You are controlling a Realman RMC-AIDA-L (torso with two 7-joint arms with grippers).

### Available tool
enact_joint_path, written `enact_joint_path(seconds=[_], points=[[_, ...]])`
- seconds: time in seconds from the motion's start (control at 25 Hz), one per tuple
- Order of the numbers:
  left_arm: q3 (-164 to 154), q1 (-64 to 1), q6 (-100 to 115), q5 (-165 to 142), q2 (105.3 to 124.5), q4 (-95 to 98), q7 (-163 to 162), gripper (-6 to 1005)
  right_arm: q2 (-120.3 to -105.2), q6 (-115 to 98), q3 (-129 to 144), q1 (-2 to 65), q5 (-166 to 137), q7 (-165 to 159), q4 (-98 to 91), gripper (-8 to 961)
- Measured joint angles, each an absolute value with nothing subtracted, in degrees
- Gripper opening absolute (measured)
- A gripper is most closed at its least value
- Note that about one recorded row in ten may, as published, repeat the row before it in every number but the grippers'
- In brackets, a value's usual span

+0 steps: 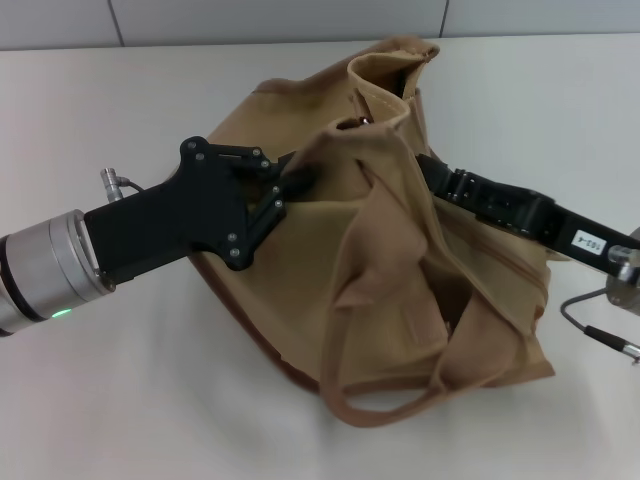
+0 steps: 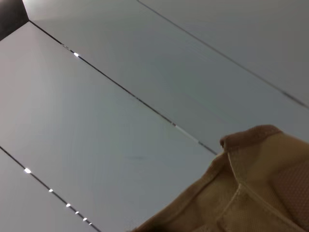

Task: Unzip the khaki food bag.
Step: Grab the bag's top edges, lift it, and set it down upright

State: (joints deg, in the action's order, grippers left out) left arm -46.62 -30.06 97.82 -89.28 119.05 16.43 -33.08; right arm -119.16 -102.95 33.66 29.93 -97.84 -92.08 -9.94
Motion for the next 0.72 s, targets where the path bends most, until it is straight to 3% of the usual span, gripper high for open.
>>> enact_joint_path(seconds=[0.72], points=[[-46.49,-29.61,98.79,-87.9,118.91,16.56,-33.04,59,-118.04,-109.52,33.17,26.35,-98.09,-99.12,-13.65,361]])
